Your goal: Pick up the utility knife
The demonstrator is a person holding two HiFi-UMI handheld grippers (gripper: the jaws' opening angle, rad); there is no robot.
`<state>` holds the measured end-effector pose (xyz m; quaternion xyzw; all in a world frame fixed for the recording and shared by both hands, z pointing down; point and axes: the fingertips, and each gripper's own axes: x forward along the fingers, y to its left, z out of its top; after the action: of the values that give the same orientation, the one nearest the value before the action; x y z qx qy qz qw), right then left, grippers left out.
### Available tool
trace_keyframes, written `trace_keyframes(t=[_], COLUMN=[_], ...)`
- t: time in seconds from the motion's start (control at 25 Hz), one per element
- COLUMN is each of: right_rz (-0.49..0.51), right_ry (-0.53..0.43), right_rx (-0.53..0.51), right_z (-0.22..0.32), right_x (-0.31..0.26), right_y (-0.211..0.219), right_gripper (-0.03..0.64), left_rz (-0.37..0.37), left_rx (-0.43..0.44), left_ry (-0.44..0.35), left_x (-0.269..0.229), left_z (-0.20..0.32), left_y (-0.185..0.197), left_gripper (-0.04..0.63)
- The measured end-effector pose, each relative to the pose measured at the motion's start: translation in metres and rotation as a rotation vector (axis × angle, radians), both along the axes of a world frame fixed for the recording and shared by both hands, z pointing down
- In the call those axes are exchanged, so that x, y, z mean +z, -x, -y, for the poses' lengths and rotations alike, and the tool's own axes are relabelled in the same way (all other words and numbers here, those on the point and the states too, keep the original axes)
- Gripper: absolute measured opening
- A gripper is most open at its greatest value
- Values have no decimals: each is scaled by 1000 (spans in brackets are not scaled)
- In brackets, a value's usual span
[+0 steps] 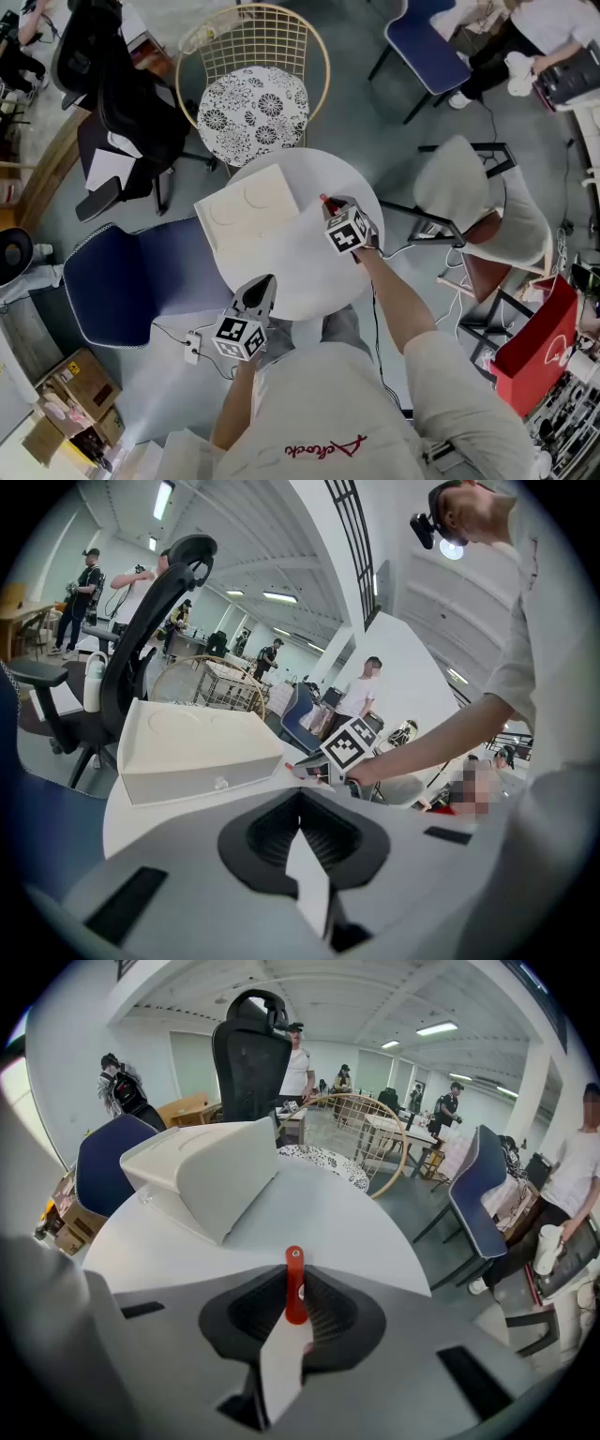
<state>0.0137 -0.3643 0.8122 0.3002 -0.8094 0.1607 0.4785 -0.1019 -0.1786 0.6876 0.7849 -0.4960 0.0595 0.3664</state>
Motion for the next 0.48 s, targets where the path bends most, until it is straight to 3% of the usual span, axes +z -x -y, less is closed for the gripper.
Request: trace_keyframes(t=[0.48], right_rz=[117], right_ry=[-135], right_rx=[54], right_z=[-13], right_x=[-71], right_y=[-1], right_gripper=[66], left_rz=[2], left_rx=[56], left_ry=[-87], left_x=[-24], left_z=[15], left_y=[-13], left_gripper=[12])
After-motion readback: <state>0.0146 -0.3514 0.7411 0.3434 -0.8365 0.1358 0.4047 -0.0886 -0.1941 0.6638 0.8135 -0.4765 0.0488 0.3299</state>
